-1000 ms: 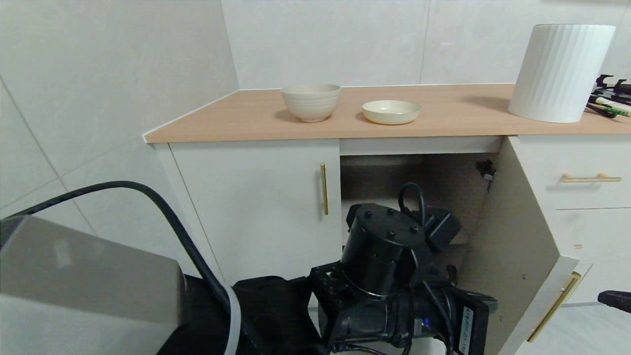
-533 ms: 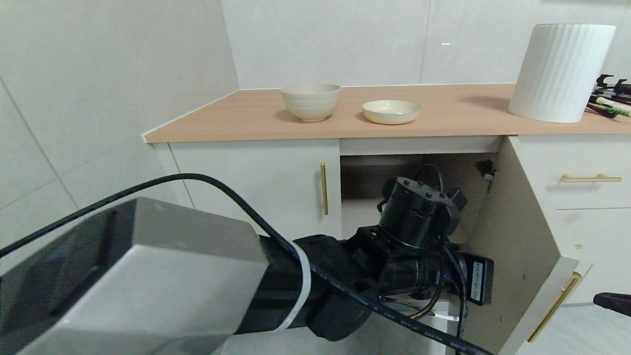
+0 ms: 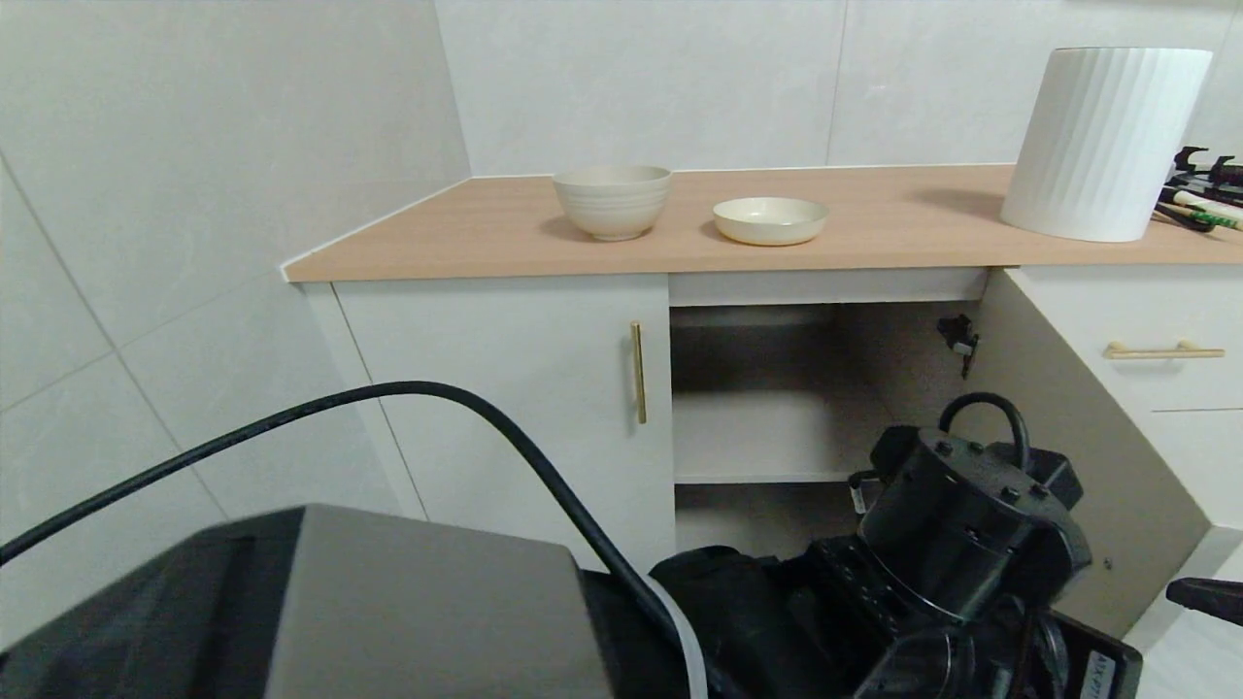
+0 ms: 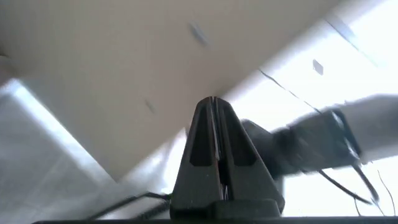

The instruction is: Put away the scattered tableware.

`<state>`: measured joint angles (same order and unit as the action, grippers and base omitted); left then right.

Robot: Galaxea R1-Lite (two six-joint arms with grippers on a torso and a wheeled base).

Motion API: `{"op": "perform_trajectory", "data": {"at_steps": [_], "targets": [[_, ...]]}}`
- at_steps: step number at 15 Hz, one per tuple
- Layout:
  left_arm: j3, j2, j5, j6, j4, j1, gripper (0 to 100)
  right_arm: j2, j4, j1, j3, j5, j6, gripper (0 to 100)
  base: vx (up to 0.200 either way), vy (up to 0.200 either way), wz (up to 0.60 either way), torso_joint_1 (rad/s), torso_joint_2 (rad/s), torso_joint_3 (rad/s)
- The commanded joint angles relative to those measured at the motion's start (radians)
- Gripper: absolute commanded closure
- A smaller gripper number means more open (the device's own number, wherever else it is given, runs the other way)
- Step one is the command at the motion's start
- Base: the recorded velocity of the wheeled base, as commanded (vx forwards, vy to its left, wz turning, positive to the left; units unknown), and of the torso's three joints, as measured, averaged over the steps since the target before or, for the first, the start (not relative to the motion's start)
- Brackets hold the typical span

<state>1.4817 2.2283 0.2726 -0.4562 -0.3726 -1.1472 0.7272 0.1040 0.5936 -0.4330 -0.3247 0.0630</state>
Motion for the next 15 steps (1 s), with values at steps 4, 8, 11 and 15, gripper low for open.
{"op": "perform_trajectory", "data": {"at_steps": [4, 8, 11, 15], "targets": [[-0.146, -0.188, -0.023, -0.088, -0.003, 0.058, 100, 0.018, 0.002, 0.0, -0.003, -0.001, 0.001, 0, 0.0, 0.0, 0.0, 0.0, 0.0, 0.0], [-0.432, -0.521, -0.036, -0.055, -0.014, 0.29, 100, 0.236, 0.009, -0.026, -0.113, 0.015, 0.023, 0, 0.0, 0.0, 0.0, 0.0, 0.0, 0.0], [-0.61, -0.717, -0.038, 0.082, -0.014, 0.511, 100, 0.468, 0.082, -0.089, -0.237, 0.029, 0.02, 0, 0.0, 0.0, 0.0, 0.0, 0.0, 0.0], [-0.741, -0.837, -0.076, 0.205, -0.011, 0.693, 100, 0.698, 0.298, -0.147, -0.366, 0.162, 0.023, 0, 0.0, 0.0, 0.0, 0.0, 0.0, 0.0]]}}
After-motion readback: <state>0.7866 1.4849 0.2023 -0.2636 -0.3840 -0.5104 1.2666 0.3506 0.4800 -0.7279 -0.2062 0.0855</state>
